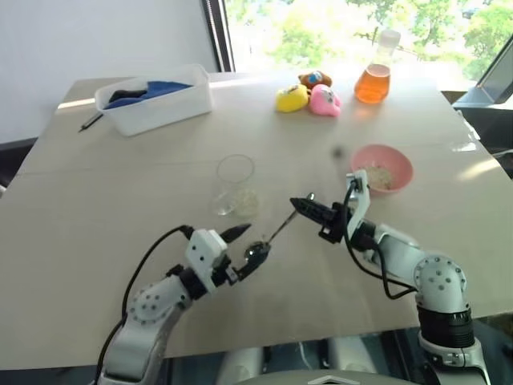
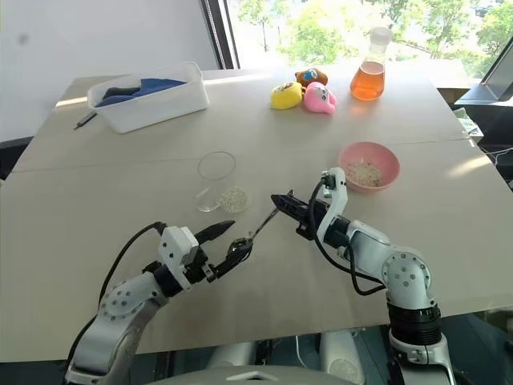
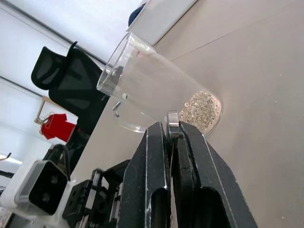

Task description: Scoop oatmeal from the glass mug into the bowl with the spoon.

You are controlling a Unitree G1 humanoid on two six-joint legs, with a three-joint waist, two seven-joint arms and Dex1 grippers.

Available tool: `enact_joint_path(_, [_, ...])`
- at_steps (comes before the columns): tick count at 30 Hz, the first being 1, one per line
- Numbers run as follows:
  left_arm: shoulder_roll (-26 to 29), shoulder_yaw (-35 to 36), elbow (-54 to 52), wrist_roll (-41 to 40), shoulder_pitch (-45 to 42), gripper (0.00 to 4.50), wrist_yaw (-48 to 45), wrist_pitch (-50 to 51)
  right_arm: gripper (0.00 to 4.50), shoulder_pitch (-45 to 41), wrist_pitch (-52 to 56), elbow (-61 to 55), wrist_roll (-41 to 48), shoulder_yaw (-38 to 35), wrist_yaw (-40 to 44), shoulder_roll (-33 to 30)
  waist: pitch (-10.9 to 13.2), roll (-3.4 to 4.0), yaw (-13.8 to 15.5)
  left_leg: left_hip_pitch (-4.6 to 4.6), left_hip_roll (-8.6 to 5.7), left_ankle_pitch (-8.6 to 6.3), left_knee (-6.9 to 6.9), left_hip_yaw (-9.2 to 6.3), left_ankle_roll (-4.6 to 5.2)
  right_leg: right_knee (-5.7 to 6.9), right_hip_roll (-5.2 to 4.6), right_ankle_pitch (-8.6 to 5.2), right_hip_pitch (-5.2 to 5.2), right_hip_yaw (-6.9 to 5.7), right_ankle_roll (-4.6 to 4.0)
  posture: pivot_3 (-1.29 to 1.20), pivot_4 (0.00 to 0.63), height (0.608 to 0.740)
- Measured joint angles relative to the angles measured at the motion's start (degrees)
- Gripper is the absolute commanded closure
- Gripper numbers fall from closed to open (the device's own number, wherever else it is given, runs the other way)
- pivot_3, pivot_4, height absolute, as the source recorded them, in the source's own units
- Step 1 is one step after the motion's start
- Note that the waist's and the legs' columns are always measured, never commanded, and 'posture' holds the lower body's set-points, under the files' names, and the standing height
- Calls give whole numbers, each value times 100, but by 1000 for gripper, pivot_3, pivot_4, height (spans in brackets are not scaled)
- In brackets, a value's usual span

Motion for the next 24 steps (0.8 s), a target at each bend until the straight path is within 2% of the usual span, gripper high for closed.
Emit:
enact_joint_path(3, [-334,161,-138,880,419,1347,795,-757,4500,-56,-74,143,-16,-295,3,-206,0,-1,36,-1,-3,-5,0,-2,9,-2,-4,0,1,-2,0,0,150,740])
enact_joint_path(9, [-686,356,100,1963,271,1347,1867,-1608,4500,-174,-166,284,-56,-516,22,-352,0,0,25,5,-3,-10,0,-1,17,8,-1,0,4,-4,0,0,150,740])
enact_joint_path(13, [-798,429,493,2238,85,1347,2245,-1670,4500,-247,-175,433,-91,-611,62,-465,0,0,17,3,-2,-9,0,0,17,5,1,0,3,-6,1,0,150,740])
enact_joint_path(24, [-721,556,1403,2280,-1053,1347,2634,-1612,4500,-302,-179,447,-145,-594,74,-404,0,0,17,2,-2,1,3,-1,0,9,3,1,2,-7,1,0,150,740])
